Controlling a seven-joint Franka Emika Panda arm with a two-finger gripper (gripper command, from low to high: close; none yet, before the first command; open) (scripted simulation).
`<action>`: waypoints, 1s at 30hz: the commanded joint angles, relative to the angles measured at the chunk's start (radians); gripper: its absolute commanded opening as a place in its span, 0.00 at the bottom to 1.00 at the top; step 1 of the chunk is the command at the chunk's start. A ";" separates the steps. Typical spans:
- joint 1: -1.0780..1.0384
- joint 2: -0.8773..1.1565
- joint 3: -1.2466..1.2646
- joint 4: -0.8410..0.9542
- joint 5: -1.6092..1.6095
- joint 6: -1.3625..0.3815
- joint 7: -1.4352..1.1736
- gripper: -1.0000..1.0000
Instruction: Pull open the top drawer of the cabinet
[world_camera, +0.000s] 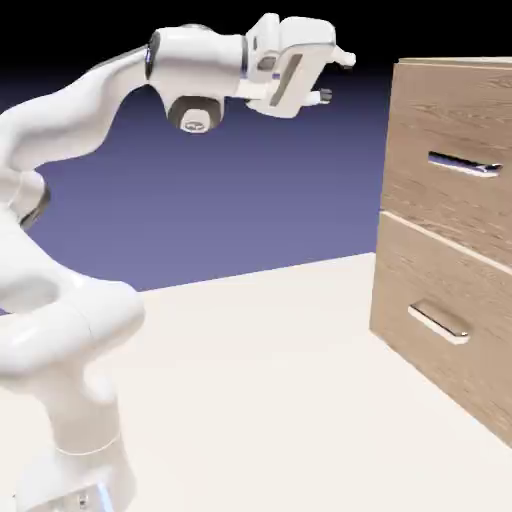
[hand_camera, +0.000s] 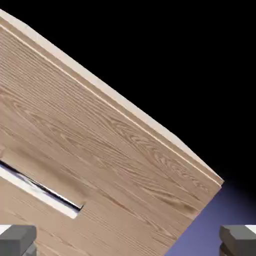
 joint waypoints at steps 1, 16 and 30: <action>-0.031 -0.017 0.020 0.013 0.044 -0.012 -0.043 0.50; -0.494 -0.270 0.313 0.208 0.696 -0.190 -0.683 0.50; -0.836 -0.393 0.484 0.457 1.055 -0.235 -1.001 0.50</action>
